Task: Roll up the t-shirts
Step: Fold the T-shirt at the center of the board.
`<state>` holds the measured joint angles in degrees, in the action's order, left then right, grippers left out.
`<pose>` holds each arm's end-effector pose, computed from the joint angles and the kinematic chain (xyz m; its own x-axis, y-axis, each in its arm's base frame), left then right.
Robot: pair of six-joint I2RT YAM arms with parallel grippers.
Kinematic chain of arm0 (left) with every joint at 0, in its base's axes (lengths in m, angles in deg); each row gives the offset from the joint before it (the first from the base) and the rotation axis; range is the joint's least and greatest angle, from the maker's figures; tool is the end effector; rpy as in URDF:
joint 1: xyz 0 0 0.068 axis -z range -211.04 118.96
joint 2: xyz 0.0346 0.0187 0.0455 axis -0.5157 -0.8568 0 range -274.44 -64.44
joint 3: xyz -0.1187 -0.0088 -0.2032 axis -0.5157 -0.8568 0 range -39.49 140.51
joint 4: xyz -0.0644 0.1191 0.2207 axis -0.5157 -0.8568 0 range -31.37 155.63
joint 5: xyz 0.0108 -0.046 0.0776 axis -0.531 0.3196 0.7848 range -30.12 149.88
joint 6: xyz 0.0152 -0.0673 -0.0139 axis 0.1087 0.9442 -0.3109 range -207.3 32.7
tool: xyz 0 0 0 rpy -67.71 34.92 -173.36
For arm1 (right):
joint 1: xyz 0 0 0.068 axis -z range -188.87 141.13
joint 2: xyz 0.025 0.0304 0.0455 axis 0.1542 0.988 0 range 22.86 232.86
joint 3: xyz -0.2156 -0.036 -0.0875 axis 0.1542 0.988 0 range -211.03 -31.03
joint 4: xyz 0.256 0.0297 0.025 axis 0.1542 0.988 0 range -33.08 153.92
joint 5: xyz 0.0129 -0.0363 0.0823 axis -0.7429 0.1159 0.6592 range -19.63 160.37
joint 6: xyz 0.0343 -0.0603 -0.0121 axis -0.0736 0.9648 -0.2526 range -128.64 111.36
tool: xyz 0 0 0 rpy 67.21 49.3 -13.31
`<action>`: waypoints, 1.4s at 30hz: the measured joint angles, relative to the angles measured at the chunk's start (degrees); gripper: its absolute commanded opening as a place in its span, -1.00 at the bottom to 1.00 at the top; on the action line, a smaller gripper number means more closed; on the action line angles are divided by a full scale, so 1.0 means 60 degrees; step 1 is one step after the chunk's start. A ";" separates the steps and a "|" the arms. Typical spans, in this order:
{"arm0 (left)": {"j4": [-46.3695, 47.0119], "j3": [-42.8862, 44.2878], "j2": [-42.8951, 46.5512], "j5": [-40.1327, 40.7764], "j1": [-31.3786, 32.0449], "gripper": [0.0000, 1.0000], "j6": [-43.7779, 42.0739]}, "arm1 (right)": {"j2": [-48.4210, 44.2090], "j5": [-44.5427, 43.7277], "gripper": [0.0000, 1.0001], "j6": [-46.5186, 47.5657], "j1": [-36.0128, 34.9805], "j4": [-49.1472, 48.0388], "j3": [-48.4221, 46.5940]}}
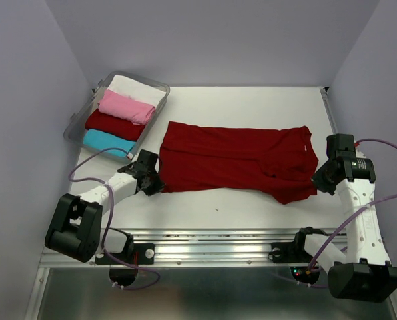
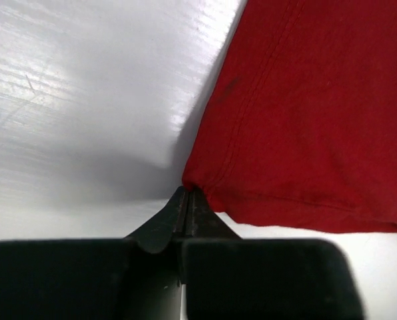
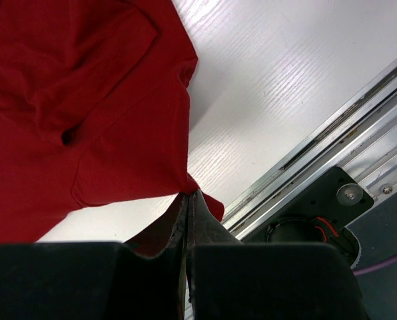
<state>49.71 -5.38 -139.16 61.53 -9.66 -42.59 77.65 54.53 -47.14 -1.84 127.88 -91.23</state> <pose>0.2391 -0.0918 0.1089 -0.7980 -0.4428 -0.4088 -0.2979 0.8795 -0.3710 0.1760 -0.0375 0.2623 -0.5638 0.6730 -0.4787 0.7424 0.6670 0.0633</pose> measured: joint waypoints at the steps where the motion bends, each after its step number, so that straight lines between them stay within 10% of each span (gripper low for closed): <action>1: 0.0084 0.0000 -0.0055 0.0007 0.0000 -1.00 0.0000 | 0.0000 0.0000 -0.99 0.0000 0.0000 0.0000 0.0000; 42: -0.0539 0.2288 -0.0816 0.0805 -0.0084 -1.00 -0.0783 | 0.1464 -0.0350 -0.99 0.0168 0.0000 -0.0328 -0.1439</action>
<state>46.48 8.35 -144.06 66.37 -10.16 -47.29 86.43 52.44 -46.14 -1.84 125.92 -99.87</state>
